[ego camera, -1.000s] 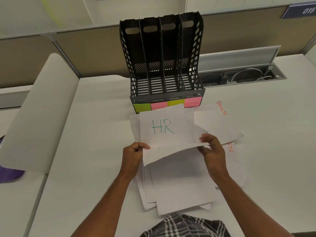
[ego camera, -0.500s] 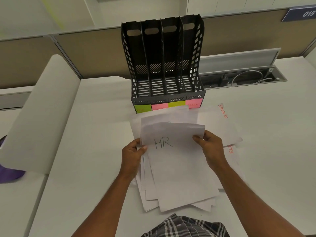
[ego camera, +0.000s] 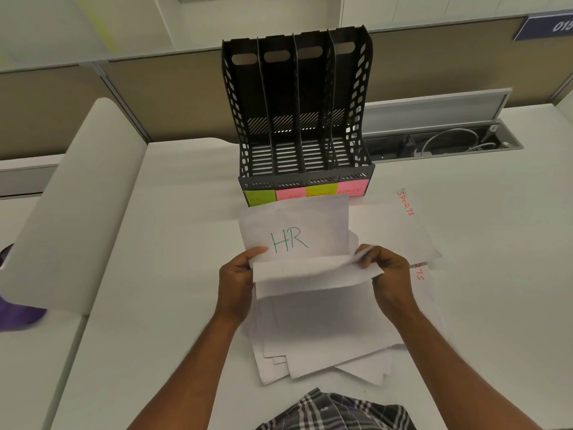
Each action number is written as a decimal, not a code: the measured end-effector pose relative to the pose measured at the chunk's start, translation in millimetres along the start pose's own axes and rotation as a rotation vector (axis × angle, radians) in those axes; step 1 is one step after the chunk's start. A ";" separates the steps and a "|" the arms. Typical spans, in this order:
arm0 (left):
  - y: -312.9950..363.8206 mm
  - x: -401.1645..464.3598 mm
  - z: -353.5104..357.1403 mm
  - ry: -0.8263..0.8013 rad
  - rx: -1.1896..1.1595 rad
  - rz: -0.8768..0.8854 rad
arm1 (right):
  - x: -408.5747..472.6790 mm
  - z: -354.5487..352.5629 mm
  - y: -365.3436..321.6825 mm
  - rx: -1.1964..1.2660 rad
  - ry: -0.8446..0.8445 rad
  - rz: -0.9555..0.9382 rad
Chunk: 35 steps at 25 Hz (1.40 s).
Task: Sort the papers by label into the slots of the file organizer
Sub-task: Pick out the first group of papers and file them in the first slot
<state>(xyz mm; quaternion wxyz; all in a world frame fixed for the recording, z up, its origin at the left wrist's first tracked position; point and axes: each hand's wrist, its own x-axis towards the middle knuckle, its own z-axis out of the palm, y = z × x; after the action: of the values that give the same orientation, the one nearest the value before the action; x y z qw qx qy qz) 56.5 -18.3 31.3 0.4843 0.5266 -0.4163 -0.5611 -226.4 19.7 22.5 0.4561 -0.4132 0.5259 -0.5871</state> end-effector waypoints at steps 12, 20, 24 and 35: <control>1.1 8.2 -1.8 0.030 0.102 0.013 | -0.1 1.1 -0.3 -0.018 0.020 0.083; 12.0 13.4 -4.6 -0.178 -0.188 -0.033 | 20.9 4.6 -13.8 -0.119 0.068 0.142; 4.7 14.9 -4.8 -0.092 -0.150 -0.096 | 13.1 8.2 -14.1 -0.151 0.180 0.005; -1.8 -21.6 11.6 -0.061 0.034 0.023 | -8.5 20.8 -33.8 -0.152 0.153 -0.088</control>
<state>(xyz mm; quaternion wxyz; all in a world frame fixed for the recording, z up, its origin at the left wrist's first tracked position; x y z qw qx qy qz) 44.3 2.7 34.7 0.4688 0.5124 -0.4463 -0.5644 -207.7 24.0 58.3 0.3557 -0.4232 0.5834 -0.5950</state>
